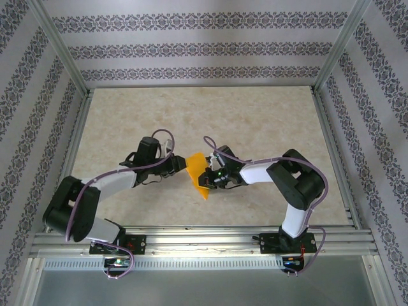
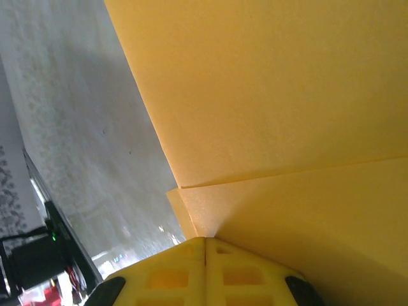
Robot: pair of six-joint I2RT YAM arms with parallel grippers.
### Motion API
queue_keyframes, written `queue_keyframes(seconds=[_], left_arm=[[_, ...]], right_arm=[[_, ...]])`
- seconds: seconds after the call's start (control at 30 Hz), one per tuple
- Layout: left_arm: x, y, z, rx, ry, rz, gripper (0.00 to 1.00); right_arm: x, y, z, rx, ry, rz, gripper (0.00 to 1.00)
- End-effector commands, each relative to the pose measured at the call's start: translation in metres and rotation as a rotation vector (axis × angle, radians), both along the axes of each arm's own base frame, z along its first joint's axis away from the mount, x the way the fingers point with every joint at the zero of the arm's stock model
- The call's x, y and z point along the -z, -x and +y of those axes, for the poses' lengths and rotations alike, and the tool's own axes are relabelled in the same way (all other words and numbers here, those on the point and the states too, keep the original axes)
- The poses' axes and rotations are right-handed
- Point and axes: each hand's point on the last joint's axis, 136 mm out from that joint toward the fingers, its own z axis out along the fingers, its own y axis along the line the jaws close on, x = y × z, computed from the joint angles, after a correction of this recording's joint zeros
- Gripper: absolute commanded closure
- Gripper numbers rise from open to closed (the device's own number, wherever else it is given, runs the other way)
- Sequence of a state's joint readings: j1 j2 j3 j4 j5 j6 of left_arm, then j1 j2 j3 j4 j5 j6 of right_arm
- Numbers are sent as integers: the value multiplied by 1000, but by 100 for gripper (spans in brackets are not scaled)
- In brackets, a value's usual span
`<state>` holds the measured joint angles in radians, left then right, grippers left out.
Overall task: Fold a paper plane with a square sheet of paper (pick it up from the middle)
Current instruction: Fold the wing for the fifth time at the center of the table.
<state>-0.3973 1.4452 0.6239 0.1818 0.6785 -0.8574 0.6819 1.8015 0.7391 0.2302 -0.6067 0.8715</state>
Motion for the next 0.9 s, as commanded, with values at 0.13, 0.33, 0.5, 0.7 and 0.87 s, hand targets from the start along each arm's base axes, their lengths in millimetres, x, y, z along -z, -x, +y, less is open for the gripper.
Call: queue_keyframes(seconds=[0.13, 0.33, 0.5, 0.7, 0.87], left_arm=[[13, -23, -36, -27, 13, 50, 86], [36, -36, -39, -88, -27, 106, 92], [57, -36, -29, -112, -118, 140, 92], [76, -37, -32, -109, -109, 180, 99], [94, -29, -19, -109, -175, 203, 100]], right_arm=[[29, -5, -10, 211, 55, 36, 94], [26, -6, -10, 243, 42, 22, 94], [22, -5, -10, 245, 39, 11, 94], [3, -13, -5, 232, 1, -44, 91], [-31, -25, -13, 199, 31, -151, 84]])
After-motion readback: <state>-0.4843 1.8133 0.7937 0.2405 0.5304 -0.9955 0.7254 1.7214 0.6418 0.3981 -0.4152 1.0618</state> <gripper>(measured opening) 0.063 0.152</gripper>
